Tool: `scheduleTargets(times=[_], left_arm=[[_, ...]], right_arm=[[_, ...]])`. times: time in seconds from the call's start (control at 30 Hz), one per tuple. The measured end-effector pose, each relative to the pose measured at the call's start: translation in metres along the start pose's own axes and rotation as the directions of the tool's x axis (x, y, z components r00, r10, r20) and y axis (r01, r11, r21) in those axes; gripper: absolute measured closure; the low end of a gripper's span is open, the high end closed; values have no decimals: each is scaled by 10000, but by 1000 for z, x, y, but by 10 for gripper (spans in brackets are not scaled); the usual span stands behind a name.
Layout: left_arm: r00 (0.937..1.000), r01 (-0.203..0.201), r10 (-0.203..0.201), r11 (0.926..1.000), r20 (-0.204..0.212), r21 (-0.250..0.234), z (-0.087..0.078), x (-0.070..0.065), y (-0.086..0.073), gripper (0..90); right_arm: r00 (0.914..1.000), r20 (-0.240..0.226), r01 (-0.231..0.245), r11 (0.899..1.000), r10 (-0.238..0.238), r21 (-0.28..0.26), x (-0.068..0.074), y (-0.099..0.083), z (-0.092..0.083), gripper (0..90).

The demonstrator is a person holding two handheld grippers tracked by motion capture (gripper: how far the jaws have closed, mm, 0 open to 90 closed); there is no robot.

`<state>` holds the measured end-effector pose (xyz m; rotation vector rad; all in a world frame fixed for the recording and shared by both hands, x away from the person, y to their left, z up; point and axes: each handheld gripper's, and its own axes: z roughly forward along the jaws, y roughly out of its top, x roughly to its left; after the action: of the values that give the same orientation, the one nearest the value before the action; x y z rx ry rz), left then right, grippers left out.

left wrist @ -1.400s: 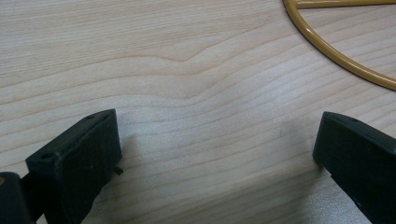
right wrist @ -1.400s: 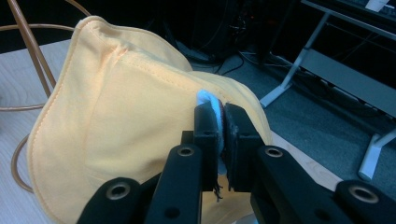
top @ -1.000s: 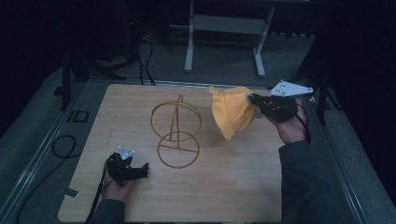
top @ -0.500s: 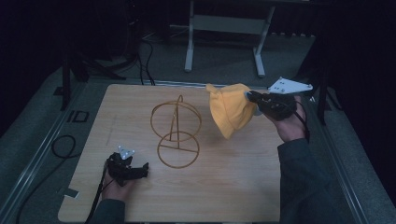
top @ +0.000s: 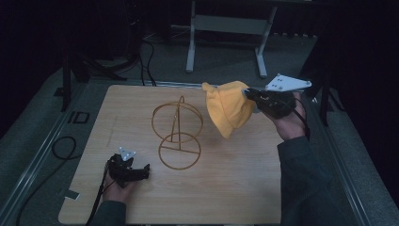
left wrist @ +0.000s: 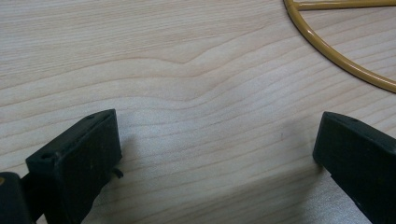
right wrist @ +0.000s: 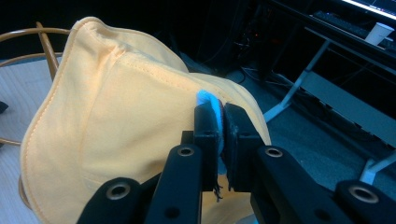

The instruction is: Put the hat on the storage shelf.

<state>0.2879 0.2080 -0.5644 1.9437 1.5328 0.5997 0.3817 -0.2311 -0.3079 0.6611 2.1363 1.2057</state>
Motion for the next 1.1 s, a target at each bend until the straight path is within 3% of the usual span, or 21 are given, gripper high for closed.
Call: scheduleTargets(times=[1.1], left_arm=[[10000, -23, 23, 10000, 0, 21, 0, 0, 0, 8]], right_arm=[[9966, -312, 758, 9970, -763, -174, 24, 34, 19, 847]])
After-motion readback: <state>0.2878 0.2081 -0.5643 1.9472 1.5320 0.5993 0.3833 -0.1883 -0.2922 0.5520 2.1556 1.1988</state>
